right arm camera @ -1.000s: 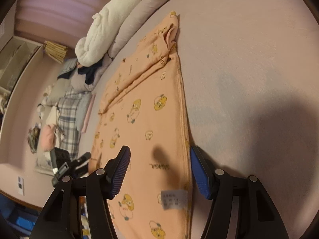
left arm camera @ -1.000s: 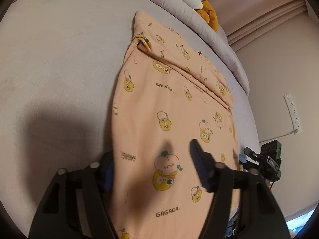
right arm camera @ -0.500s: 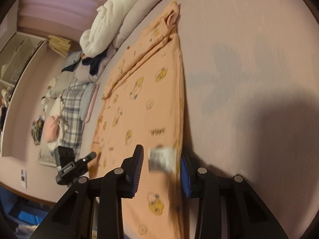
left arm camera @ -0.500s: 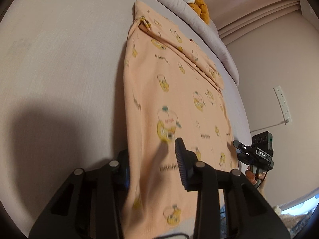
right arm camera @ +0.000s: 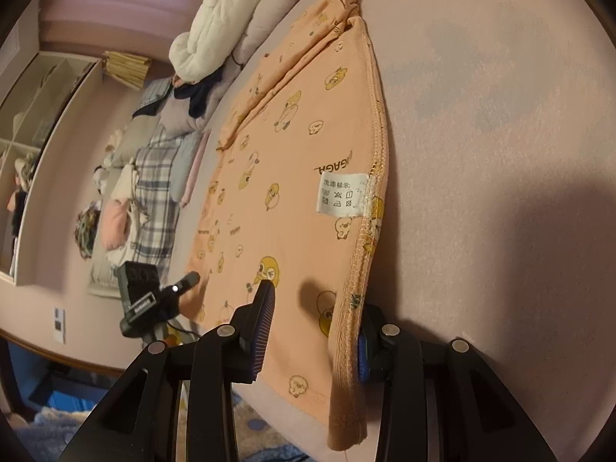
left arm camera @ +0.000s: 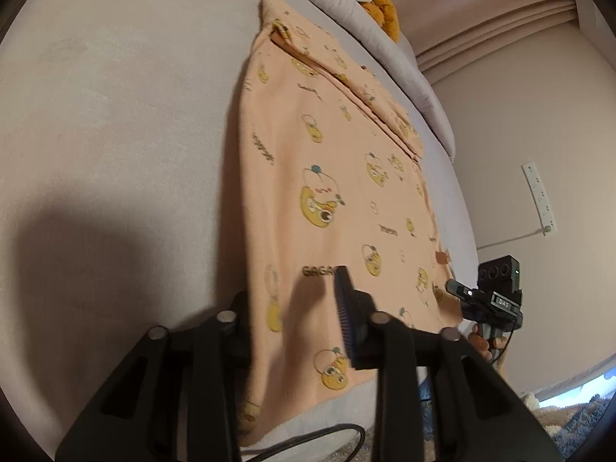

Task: Fold small clothes
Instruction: 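Grasp the hem edge with the right tool while the left tool grasps the hem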

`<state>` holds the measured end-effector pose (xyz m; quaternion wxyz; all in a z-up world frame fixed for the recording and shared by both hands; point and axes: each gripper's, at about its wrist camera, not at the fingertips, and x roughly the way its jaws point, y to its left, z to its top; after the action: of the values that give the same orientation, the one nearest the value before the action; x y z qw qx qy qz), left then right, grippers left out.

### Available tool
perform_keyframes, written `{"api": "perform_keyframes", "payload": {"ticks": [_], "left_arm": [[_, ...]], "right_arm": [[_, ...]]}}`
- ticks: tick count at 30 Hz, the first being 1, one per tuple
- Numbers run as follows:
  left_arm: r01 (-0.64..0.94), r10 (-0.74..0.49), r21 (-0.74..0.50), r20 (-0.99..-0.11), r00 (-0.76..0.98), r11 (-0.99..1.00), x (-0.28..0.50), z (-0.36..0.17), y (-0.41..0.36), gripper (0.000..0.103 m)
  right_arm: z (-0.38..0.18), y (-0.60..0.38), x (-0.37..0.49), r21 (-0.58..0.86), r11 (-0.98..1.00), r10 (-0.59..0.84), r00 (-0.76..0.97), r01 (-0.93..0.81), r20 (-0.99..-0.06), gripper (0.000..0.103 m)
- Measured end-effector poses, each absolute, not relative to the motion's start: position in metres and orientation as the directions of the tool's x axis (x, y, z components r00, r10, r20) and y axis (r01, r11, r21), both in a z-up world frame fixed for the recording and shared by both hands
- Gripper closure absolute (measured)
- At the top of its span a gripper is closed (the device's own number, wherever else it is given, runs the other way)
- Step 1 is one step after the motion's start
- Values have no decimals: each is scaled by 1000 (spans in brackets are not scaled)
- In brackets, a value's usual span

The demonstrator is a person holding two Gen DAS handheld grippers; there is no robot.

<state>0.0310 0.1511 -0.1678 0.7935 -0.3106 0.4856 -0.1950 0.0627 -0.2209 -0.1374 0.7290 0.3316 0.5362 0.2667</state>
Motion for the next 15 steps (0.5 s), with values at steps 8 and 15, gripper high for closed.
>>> {"api": "perform_keyframes", "payload": {"ticks": [8,15], "left_arm": [[-44,-624,-726,-618,479,686,31,-173,160,98],[-5,-669,-774,-551,499,633,32,-161,156,98]], "right_arm": [[-138,-210,59,741,668,724,301,-76,-621,95],[-131,-208,62,801,588,785,319,-113,-531,95]]}}
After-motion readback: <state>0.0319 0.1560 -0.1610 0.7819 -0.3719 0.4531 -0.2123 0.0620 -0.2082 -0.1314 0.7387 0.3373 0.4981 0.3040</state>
